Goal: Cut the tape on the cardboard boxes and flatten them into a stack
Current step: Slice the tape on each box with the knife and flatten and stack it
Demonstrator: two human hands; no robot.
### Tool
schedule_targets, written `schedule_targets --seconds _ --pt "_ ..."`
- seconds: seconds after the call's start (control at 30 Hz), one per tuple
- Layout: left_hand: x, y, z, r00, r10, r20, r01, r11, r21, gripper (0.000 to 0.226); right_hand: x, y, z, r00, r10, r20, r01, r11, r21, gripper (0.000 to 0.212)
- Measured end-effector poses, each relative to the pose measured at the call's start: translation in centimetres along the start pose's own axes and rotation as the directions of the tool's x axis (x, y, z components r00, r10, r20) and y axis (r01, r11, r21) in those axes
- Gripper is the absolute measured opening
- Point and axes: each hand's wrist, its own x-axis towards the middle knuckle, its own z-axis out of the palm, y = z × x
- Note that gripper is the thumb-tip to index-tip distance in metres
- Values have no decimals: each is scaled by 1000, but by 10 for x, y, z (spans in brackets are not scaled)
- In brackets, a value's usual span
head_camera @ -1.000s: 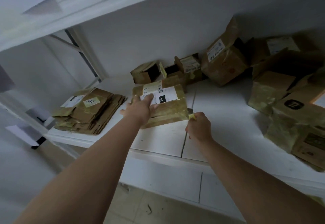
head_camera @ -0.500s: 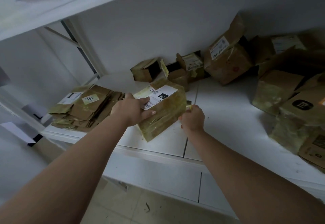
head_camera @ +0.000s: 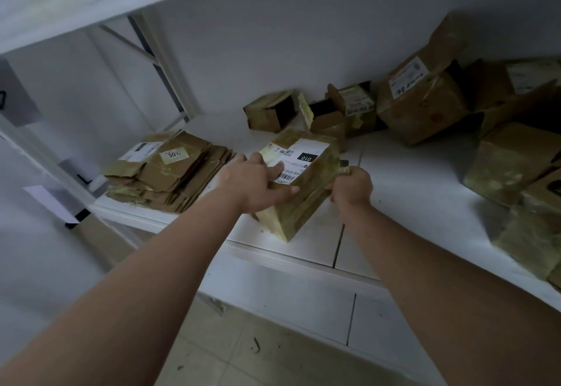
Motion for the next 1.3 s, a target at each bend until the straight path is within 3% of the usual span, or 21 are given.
schedule_targets --seconds 0.1,0.23,0.33,0.53,0.63,0.8,0.97,1.1,1.3 --pt "1 0 7 999 -21 -27 21 1000 -10 68 6 1 1 1000 -4 -5 4 1000 -20 23" --pt "6 -1 24 999 -34 23 39 956 -291 63 2 4 1 1000 -14 23 15 999 -38 23" --pt "9 -2 32 999 -32 20 37 939 -342 61 -8 6 -1 997 3 78 2 999 -54 24" --pt "12 -1 40 999 -43 -16 33 924 -381 72 -66 2 3 932 -36 361 85 989 -123 22" --pt "9 0 42 997 -71 -10 61 908 -415 83 -88 5 -2 917 -47 395 91 991 -94 22" --pt "-9 16 34 996 -78 44 90 847 -523 61 -81 -6 -23 910 -24 413 80 990 -119 25" --pt "-13 21 29 995 -77 63 96 916 -389 68 -78 -9 -30 891 16 453 40 993 -113 21" --pt "-6 14 35 993 -98 68 117 919 -378 64 -95 -3 -28 837 -3 547 114 979 -170 29" --pt "-4 17 37 990 -130 48 139 918 -373 64 -113 8 -31 775 1 631 133 977 -165 25"
